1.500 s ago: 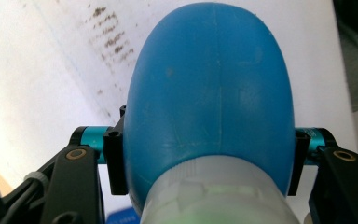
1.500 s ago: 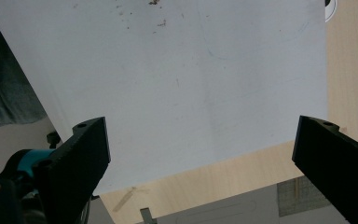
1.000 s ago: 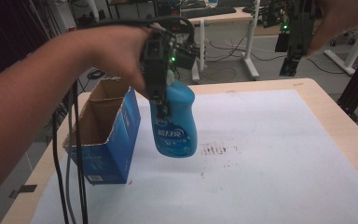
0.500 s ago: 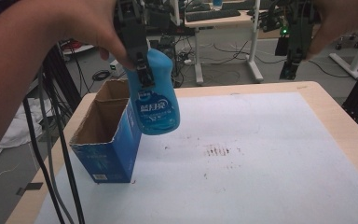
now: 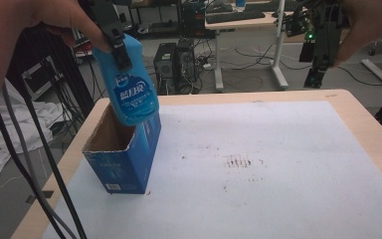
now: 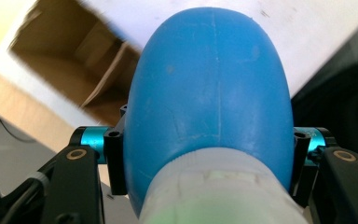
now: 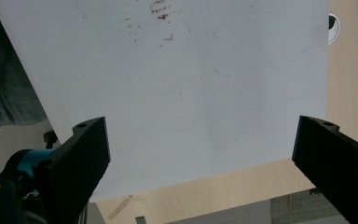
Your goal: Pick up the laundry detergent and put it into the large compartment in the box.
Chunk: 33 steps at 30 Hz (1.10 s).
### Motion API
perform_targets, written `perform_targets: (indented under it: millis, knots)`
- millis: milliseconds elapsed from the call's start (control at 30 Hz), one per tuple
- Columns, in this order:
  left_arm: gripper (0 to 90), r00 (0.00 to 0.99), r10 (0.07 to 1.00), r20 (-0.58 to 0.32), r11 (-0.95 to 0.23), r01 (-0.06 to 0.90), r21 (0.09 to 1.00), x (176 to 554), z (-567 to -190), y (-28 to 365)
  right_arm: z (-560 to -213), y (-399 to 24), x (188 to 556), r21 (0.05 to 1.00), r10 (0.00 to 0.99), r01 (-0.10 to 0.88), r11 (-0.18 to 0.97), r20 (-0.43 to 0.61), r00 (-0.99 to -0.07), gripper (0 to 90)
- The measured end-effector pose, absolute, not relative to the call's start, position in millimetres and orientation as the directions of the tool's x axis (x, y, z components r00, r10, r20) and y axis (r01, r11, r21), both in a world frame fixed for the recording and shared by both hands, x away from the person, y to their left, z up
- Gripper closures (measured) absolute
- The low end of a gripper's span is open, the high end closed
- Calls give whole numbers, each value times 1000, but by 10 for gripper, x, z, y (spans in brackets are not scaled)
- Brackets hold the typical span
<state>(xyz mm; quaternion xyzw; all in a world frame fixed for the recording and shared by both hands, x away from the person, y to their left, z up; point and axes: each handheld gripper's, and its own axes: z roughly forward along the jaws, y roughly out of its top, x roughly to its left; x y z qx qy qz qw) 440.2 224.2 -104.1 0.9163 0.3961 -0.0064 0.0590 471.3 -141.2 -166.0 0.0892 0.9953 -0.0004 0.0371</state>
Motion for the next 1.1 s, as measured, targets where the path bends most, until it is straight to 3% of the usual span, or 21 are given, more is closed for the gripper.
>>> perform_targets:
  millis: [367, 1100]
  knots:
    - [380, 555, 831, -42, -552, 831, 74, 4461, -1086, 2525, -1712, -1356, 4757, 4, 171, 171, 985, -66, -983, 31]
    - [380, 536, 844, -17, -536, 844, -2, 4511, -1591, 2611, -1749, -1296, 4770, -3, 167, 167, 986, -65, -984, 31]
